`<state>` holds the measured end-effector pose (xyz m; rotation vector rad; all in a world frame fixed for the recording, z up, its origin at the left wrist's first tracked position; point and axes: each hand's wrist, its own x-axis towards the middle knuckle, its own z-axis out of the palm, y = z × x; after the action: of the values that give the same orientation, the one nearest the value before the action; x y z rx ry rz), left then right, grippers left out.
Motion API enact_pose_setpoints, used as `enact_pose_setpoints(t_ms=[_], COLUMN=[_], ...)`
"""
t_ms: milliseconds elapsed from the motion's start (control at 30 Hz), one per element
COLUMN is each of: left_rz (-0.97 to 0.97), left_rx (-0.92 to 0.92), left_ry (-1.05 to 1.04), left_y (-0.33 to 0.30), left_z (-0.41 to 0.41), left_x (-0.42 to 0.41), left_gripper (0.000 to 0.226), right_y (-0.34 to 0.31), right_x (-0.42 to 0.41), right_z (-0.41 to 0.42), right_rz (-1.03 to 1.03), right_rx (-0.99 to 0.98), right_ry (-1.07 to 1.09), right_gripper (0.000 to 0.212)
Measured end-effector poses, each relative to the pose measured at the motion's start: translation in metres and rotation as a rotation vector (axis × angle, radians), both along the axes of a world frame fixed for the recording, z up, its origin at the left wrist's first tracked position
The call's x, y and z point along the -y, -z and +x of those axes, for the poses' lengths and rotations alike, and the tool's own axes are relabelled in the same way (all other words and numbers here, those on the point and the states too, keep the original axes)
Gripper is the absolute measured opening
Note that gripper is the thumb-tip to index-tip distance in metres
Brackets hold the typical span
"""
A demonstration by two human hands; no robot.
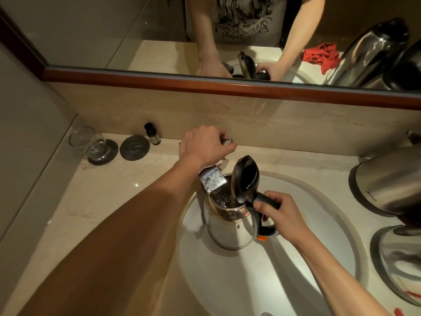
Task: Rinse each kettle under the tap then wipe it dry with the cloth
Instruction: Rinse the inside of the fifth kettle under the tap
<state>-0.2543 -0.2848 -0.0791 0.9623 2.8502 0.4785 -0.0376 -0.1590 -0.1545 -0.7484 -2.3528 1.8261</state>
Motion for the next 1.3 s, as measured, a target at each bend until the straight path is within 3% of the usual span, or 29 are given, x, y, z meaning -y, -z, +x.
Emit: enact_pose_setpoints(t_ms=[1300], left_rz=[0.048], left_rx=[0.025], left_ry=[-0.032], left_y=[-0.0010], left_z=[0.0036], left_x=[-0.0014], left_gripper=[0.040], right_y=[-0.0023], right_x=[0.0003], right_z=[-0.0016], right_rz=[0.041], right_rx=[0.011], right_ry=[-0.021], right_gripper=[0.061])
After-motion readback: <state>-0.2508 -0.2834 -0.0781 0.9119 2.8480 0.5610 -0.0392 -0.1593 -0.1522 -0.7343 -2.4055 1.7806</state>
